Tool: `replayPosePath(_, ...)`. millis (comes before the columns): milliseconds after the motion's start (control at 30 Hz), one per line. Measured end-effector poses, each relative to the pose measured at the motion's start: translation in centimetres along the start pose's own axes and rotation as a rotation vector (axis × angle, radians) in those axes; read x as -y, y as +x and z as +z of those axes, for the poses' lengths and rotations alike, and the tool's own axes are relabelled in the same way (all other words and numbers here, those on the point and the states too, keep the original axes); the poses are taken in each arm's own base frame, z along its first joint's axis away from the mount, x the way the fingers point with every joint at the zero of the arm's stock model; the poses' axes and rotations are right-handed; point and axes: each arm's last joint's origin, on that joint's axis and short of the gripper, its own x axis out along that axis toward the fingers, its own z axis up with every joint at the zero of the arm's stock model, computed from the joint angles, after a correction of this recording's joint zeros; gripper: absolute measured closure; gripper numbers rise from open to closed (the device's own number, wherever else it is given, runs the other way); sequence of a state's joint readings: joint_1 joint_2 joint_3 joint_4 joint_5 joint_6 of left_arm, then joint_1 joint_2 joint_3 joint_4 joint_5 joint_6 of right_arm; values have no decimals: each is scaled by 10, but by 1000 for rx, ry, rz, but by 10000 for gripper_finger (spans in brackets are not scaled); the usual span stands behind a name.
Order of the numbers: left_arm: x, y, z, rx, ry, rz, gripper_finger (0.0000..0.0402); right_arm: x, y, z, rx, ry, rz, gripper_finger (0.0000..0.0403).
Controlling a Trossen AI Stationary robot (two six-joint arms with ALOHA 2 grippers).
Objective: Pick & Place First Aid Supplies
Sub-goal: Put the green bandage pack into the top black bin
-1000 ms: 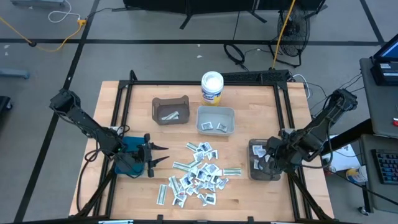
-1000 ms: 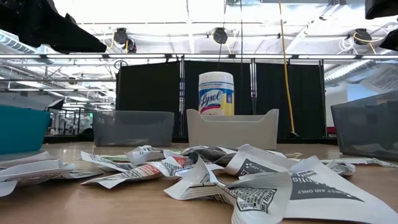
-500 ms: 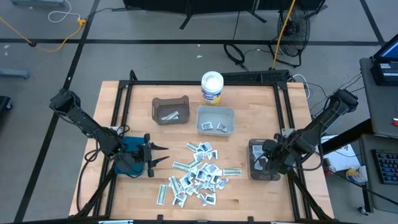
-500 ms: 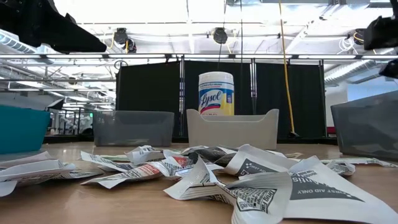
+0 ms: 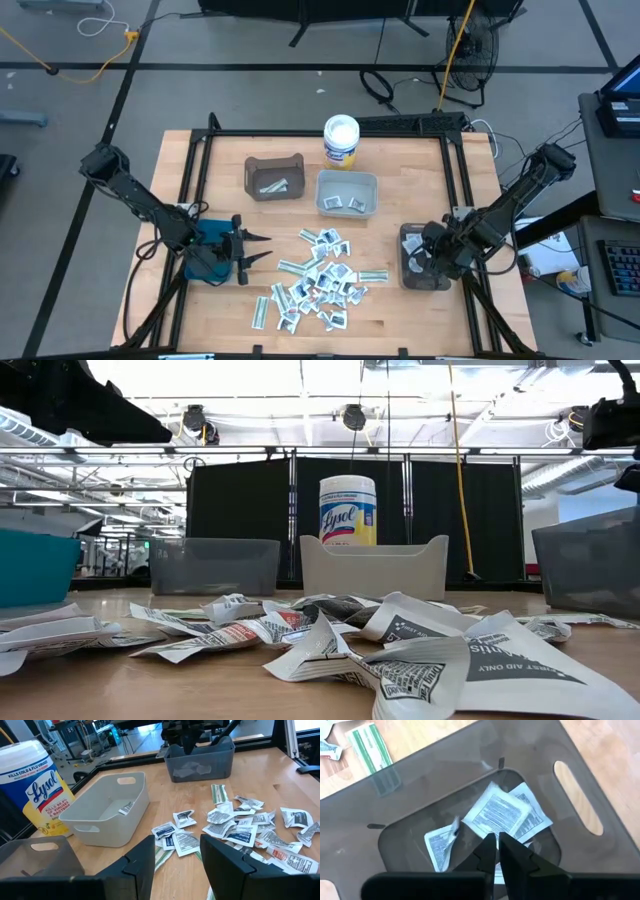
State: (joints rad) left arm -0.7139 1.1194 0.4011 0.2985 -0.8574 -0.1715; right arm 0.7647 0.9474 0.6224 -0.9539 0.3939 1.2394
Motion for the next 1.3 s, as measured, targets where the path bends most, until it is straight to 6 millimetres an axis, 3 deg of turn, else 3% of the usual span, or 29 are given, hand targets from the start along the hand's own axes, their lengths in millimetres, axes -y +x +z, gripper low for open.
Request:
replayPosePath(367, 0, 0, 0, 0, -2, 0, 241, 0, 0, 0, 6, -42, 0, 320)
replayPosePath(633, 0, 0, 0, 0, -3, 1, 241, -5, -15, 12, 126, -120, 34, 310)
replayPosePath(967, -1, 1, 1, 7, -8, 10, 241, -42, -30, 46, 415, -344, 301, 320)
replayPosePath(1100, -4, 4, 2, 4, -28, 27, 241, -56, -25, 58, 472, -431, 378, 319)
replayPosePath(1300, -5, 6, 1, -4, -36, 27, 241, -64, -4, 69, 439, -482, 349, 310)
